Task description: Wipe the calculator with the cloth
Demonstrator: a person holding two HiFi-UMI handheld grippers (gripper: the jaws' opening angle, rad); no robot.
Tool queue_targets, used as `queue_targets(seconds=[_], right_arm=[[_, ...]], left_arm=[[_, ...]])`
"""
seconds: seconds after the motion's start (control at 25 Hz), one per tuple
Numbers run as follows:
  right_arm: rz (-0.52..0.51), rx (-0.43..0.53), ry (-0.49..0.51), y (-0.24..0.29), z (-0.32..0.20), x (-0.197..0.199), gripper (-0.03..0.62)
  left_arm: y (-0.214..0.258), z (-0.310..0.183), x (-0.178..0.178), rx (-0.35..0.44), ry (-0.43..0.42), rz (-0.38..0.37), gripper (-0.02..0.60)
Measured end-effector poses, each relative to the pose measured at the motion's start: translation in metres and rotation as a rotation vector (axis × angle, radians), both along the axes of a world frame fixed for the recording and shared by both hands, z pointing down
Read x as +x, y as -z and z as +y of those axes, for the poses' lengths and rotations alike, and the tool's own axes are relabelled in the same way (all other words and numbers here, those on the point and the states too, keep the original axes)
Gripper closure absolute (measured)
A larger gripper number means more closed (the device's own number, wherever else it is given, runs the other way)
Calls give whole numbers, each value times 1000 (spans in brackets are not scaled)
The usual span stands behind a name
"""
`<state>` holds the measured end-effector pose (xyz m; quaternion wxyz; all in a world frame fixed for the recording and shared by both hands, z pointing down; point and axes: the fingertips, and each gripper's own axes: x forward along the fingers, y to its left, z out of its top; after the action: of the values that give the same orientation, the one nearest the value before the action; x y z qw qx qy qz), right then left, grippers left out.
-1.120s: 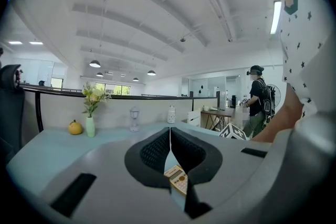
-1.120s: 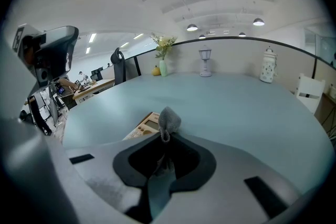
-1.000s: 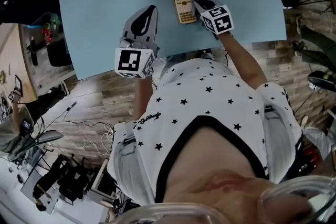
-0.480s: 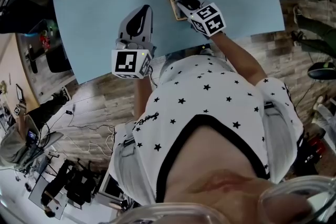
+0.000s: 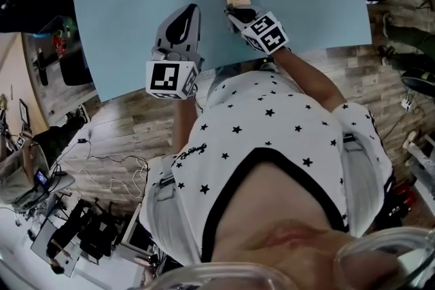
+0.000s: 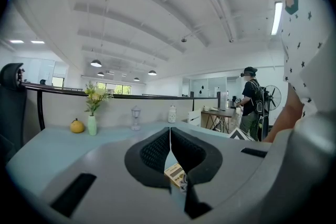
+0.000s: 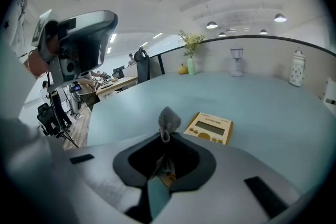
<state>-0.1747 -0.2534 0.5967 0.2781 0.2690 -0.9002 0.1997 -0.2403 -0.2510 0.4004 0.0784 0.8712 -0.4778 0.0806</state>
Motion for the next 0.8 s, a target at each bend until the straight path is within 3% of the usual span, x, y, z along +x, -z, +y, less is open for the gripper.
queue_targets(seconds=[0.8], right_arm=[[29, 6, -130, -3, -19, 61, 556]], left_arm=[[2, -5, 24, -5, -45, -11, 551]])
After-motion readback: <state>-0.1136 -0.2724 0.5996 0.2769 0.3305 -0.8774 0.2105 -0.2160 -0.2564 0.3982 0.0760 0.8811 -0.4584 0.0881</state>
